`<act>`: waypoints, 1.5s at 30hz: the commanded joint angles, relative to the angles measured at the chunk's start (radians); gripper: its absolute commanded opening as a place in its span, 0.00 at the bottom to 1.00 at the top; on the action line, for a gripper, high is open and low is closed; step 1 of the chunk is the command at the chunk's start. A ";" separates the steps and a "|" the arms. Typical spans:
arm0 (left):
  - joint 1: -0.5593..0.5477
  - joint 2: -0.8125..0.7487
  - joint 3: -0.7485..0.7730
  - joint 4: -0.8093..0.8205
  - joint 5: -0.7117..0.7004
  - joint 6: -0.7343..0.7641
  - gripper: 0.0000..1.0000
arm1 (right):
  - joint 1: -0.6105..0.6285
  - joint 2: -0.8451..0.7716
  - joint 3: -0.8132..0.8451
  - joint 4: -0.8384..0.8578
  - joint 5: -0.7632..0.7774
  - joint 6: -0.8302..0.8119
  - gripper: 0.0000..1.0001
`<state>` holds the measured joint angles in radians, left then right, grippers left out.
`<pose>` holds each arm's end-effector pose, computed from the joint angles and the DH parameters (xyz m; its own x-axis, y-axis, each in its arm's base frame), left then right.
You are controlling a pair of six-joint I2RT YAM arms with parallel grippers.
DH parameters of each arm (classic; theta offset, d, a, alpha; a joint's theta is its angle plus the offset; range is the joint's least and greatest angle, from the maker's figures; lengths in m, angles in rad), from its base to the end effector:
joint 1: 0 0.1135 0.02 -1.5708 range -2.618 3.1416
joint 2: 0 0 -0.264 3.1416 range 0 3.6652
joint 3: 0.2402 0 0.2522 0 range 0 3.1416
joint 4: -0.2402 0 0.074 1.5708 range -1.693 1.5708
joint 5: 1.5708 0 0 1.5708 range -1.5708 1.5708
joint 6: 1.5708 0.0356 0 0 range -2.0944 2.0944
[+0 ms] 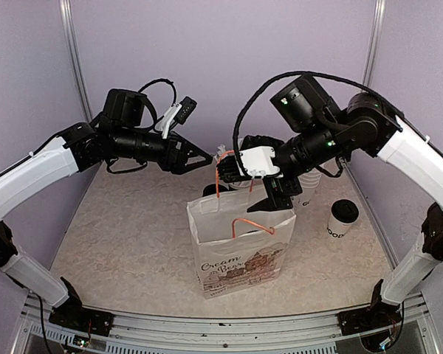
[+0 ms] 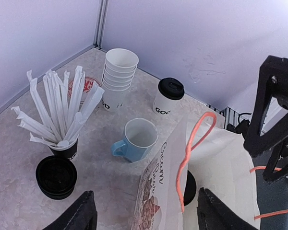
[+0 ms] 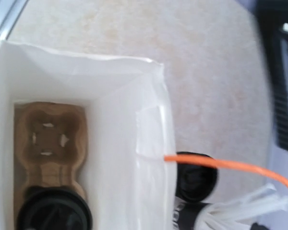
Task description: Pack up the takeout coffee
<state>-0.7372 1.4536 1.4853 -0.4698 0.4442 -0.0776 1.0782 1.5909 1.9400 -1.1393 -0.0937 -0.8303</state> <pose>0.2327 -0.2319 0.3984 -0.3825 0.2528 -0.8887 0.8681 0.4278 -0.2520 0.1446 0.2765 0.4399 0.4438 -0.7271 -0.5238 -0.8609 -0.1836 -0.4746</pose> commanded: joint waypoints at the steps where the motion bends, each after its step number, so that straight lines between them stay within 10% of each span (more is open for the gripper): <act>1: -0.017 -0.014 -0.001 0.028 0.033 0.019 0.72 | 0.001 -0.036 0.017 0.019 0.065 -0.024 0.85; 9: -0.053 0.104 0.061 0.051 0.096 0.038 0.60 | -0.140 -0.113 0.028 0.081 0.104 -0.029 0.86; 16: -0.116 0.137 0.114 0.034 0.116 0.073 0.00 | -0.465 -0.177 -0.105 0.158 -0.074 0.039 1.00; 23: -0.364 -0.012 -0.057 0.114 -0.042 0.075 0.00 | -0.747 -0.207 -0.251 0.231 -0.191 0.153 1.00; 33: -0.735 0.026 -0.076 0.067 -0.331 0.047 0.00 | -0.784 -0.282 -0.433 0.242 -0.224 0.138 1.00; 45: -0.841 0.086 -0.005 0.029 -0.358 0.019 0.00 | -0.785 -0.394 -0.590 0.267 -0.193 0.132 1.00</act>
<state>-1.5745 1.5345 1.4319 -0.4210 0.1089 -0.0483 0.3000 1.2461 1.3998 -0.8963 -0.2939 -0.6983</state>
